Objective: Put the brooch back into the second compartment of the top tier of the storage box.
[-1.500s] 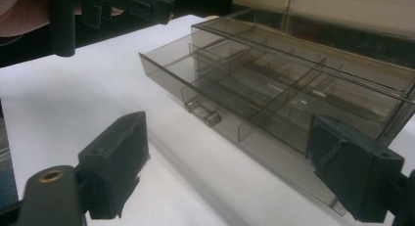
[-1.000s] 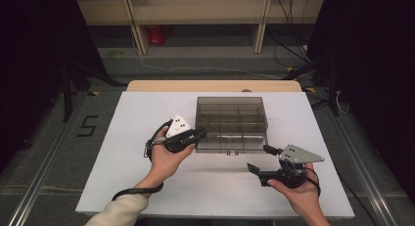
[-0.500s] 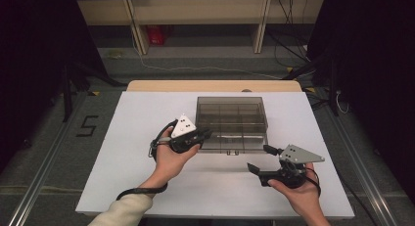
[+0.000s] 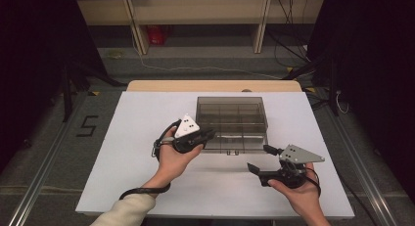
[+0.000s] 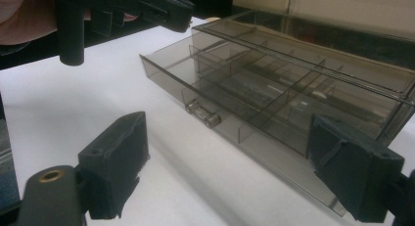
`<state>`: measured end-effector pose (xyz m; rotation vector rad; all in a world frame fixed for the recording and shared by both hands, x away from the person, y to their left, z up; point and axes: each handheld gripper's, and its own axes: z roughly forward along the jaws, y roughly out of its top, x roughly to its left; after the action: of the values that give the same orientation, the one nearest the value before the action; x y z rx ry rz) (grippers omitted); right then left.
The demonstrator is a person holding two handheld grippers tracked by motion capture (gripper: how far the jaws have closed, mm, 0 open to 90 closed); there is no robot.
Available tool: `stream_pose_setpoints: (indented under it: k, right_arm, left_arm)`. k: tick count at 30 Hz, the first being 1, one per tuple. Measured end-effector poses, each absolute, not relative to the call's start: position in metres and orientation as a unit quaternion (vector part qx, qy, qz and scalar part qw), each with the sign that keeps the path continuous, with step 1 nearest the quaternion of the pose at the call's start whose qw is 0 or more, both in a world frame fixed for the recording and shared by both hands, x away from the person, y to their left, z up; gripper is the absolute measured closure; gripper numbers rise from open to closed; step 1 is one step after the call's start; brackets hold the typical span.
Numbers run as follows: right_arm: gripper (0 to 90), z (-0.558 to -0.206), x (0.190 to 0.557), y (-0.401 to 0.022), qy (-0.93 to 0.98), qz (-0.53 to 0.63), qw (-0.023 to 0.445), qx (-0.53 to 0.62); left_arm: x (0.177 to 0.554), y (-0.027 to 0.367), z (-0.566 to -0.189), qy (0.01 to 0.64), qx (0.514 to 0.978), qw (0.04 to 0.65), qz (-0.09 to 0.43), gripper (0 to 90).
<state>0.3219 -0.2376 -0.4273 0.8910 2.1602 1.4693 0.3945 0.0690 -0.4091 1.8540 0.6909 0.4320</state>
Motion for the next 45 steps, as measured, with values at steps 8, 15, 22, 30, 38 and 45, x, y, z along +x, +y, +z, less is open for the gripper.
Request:
stream_pose_setpoints:
  k: [8, 15, 22, 30, 38, 45]
  right_arm:
    - [17.0, -0.427, 0.322, -0.238, 0.769, 0.521, 0.189, 0.317]
    - [17.0, -0.427, 0.322, -0.238, 0.770, 0.521, 0.188, 0.316]
    - [17.0, -0.427, 0.322, -0.238, 0.769, 0.522, 0.189, 0.317]
    - [17.0, -0.427, 0.322, -0.238, 0.769, 0.522, 0.189, 0.317]
    - [17.0, -0.427, 0.322, -0.238, 0.769, 0.522, 0.189, 0.317]
    - [17.0, -0.427, 0.322, -0.238, 0.769, 0.522, 0.189, 0.317]
  left_arm:
    - [0.394, 0.063, -0.409, 0.285, 0.777, 0.534, 0.176, 80.6]
    - [0.394, 0.056, -0.409, 0.280, 0.778, 0.535, 0.173, 80.5]
    - [0.393, 0.052, -0.410, 0.277, 0.780, 0.535, 0.172, 80.6]
    - [0.393, 0.048, -0.411, 0.276, 0.780, 0.536, 0.170, 80.6]
    - [0.393, 0.044, -0.412, 0.275, 0.782, 0.534, 0.168, 80.6]
    - [0.392, 0.041, -0.412, 0.273, 0.783, 0.533, 0.167, 80.5]
